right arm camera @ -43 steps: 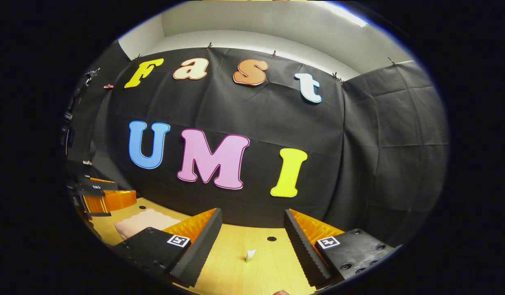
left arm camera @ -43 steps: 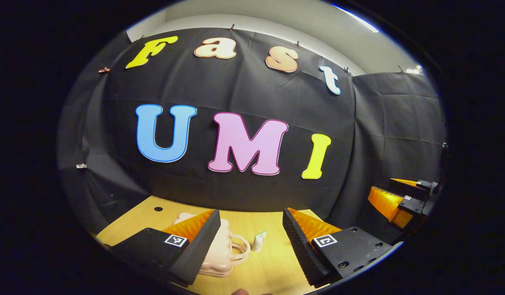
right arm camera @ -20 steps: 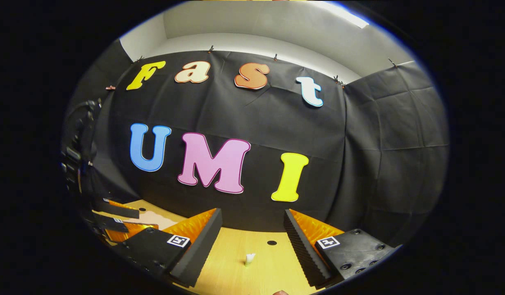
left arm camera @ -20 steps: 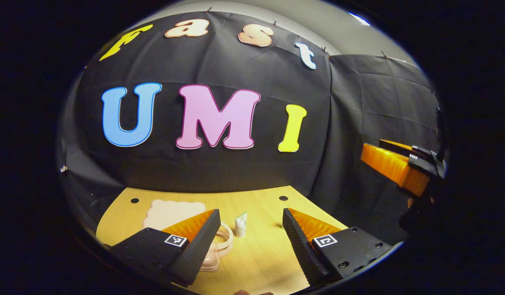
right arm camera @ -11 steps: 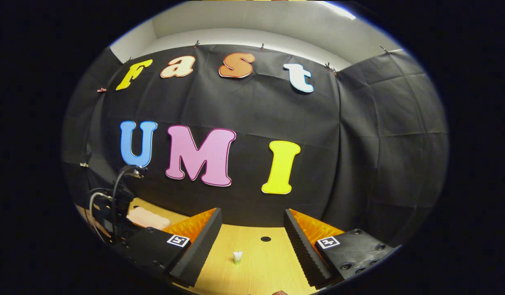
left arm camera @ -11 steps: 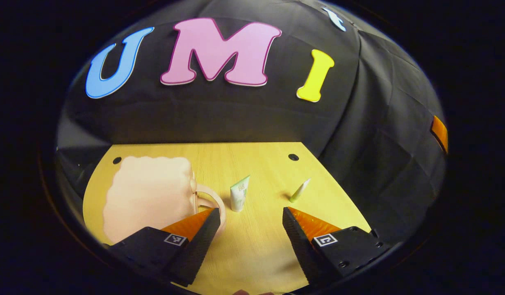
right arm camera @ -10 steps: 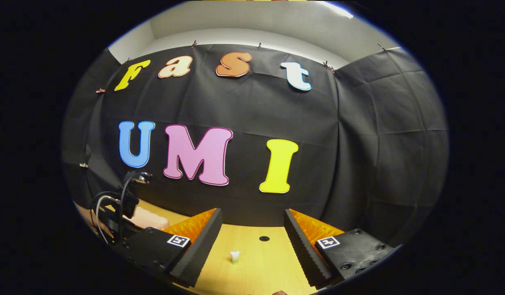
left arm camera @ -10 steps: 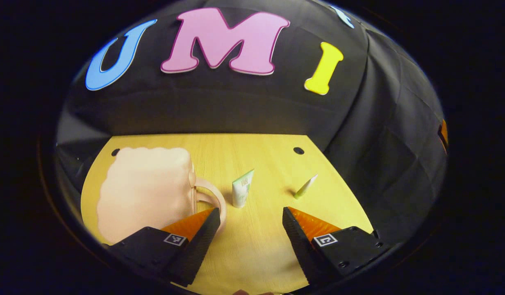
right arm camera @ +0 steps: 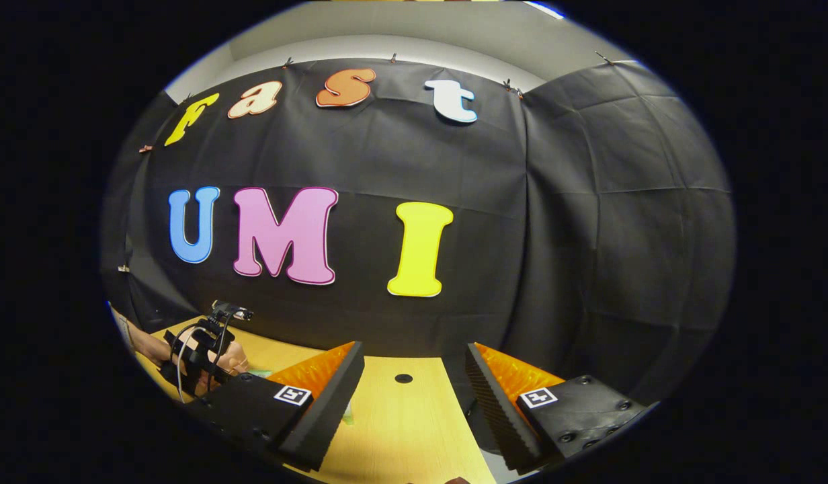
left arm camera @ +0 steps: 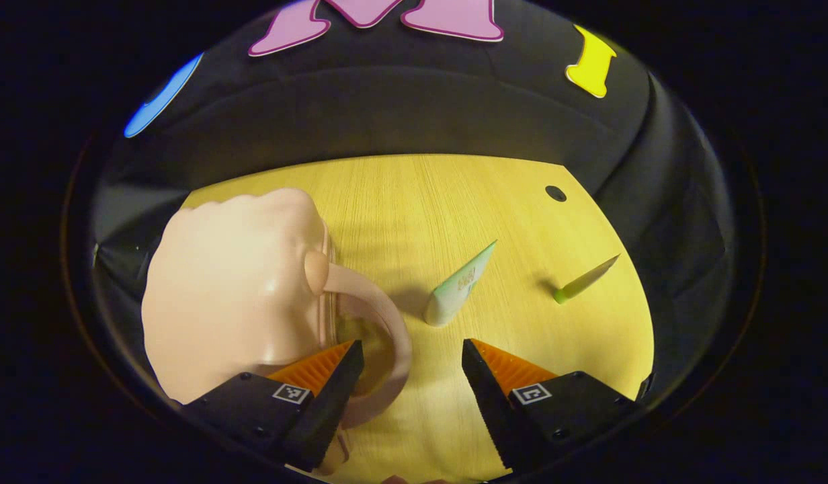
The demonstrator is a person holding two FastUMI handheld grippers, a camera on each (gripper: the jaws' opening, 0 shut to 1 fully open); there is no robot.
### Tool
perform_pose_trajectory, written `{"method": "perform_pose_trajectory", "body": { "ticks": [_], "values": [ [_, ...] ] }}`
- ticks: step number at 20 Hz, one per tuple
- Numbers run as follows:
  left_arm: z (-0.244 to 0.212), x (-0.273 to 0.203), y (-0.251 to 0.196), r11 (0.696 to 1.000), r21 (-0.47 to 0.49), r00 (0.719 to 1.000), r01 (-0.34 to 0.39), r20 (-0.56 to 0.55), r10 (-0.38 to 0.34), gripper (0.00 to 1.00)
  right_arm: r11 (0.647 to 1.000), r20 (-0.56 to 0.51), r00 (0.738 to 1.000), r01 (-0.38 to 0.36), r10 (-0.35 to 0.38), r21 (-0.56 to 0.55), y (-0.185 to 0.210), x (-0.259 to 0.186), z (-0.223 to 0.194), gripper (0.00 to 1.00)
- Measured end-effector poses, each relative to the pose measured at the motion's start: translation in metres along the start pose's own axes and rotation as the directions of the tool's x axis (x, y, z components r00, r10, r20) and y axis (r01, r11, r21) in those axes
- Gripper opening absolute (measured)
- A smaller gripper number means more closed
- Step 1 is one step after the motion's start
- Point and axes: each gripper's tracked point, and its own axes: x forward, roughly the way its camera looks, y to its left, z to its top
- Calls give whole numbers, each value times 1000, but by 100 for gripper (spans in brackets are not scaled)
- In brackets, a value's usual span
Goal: First open the suitcase, pack the skin care products into it, and then close the suitcase.
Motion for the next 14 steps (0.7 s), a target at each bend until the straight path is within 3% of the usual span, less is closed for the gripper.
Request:
{"method": "perform_pose_trajectory", "body": {
  "ticks": [5, 9, 13, 14],
  "values": [
    [-3, 16, -3, 999, 43, 998, -27, -61, 30, 92, 1000, -12, 1000, -6, 5, -3, -3, 2, -4, 96],
    [-20, 33, -8, 999, 19, 989, -26, -145, 28, 93, 1000, -23, 1000, -7, 7, 0, -5, 6, -9, 96],
    [-33, 43, -4, 1000, 19, 976, -15, -215, 19, 82, 1000, -26, 1000, -9, 9, -11, -4, 9, -11, 96],
    [-38, 42, 0, 999, 23, 972, -25, -234, 29, 72, 1000, -28, 1000, -10, 10, -10, -4, 10, -11, 96]
  ]
}}
